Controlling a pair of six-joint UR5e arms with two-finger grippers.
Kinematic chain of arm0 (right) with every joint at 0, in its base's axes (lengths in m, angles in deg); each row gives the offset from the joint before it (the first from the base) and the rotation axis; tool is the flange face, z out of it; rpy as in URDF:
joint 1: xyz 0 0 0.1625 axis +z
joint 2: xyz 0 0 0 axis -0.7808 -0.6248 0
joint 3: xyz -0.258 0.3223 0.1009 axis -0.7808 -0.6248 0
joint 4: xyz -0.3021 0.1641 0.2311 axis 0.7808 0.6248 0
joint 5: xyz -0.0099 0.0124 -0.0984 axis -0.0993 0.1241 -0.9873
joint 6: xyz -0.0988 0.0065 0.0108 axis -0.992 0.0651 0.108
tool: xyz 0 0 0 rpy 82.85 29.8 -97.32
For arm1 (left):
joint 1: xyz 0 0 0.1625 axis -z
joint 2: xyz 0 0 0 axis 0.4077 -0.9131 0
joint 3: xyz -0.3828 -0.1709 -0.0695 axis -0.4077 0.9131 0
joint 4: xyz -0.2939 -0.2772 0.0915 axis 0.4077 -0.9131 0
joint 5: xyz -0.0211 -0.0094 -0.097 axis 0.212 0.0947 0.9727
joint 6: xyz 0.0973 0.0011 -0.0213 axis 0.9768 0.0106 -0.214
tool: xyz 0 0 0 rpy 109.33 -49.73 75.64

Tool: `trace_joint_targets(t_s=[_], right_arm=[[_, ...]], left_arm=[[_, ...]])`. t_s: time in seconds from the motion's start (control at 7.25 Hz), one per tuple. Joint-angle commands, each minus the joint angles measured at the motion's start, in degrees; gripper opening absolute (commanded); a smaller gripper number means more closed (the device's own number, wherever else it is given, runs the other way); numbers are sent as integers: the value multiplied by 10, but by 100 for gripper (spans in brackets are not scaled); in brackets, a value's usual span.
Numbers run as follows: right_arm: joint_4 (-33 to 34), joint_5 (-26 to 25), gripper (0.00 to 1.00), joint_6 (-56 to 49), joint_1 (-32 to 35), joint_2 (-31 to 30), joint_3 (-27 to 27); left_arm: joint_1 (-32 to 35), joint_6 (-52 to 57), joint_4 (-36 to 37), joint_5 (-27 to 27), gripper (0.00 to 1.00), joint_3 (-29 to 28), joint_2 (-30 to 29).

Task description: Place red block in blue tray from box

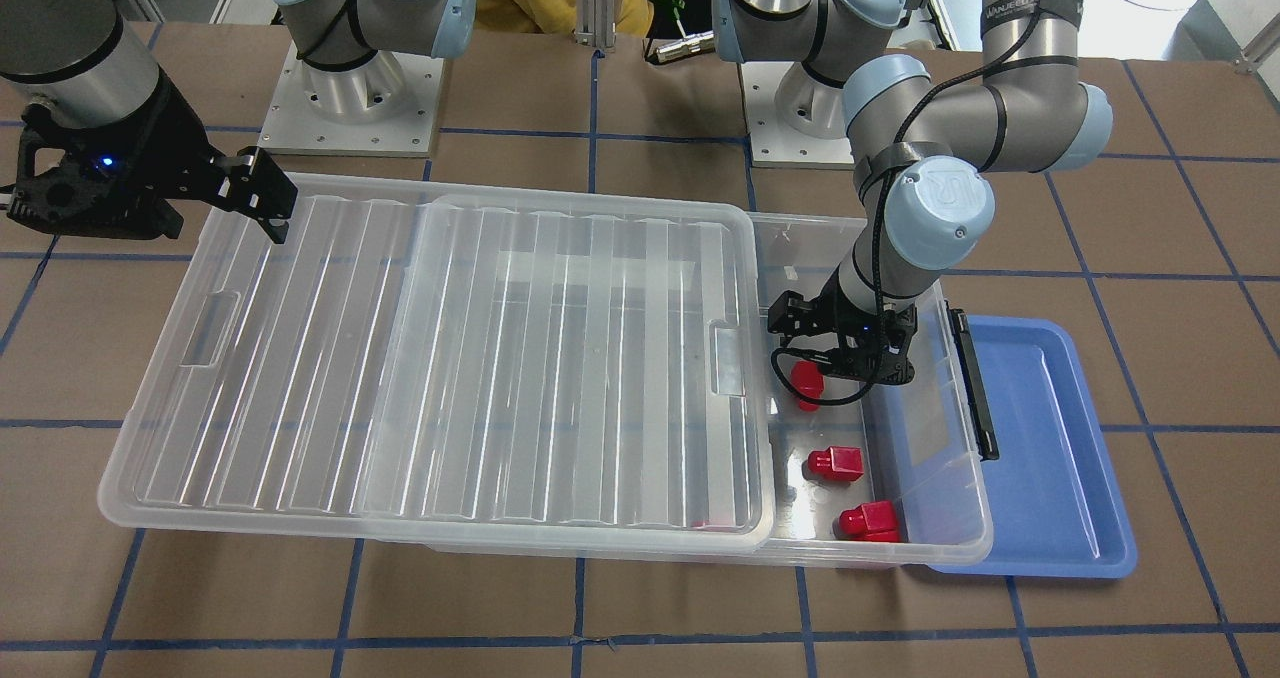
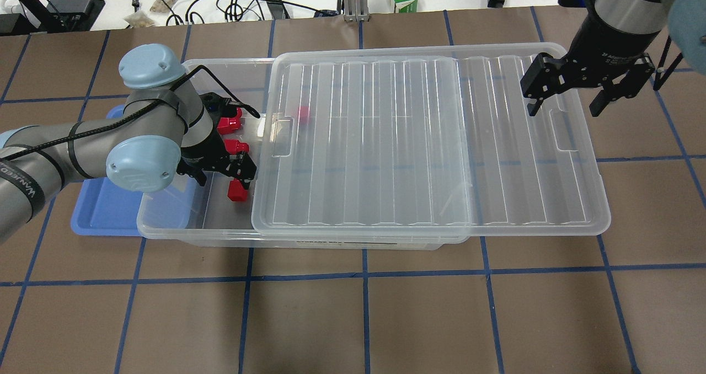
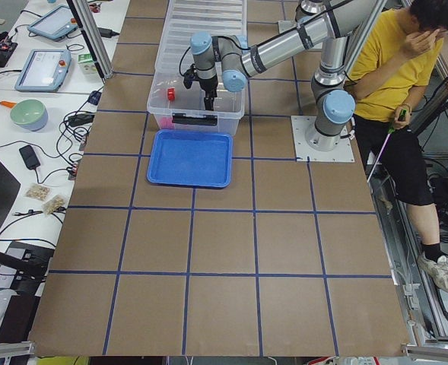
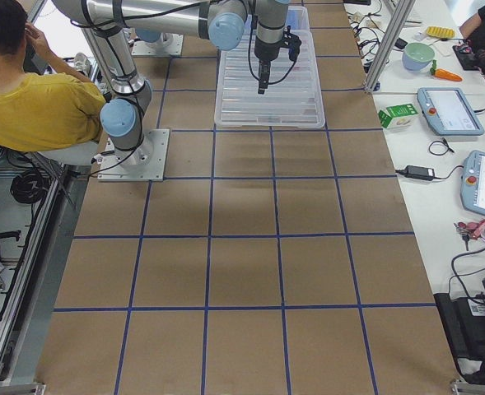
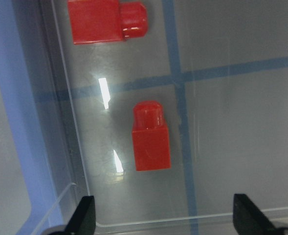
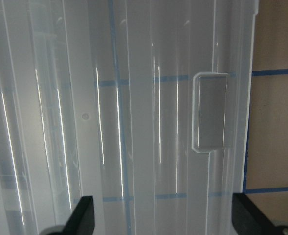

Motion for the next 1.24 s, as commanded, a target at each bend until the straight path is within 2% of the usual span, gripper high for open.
trace_joint_targets(t_s=[0.0,1.1], right_arm=[[0,0,100,0,0,-2,3],[-1,0,100,0,0,-3,8]], left_arm=[[-20,0,13,26,100,29,-5],[-2,-7,79,28,100,38,-41]])
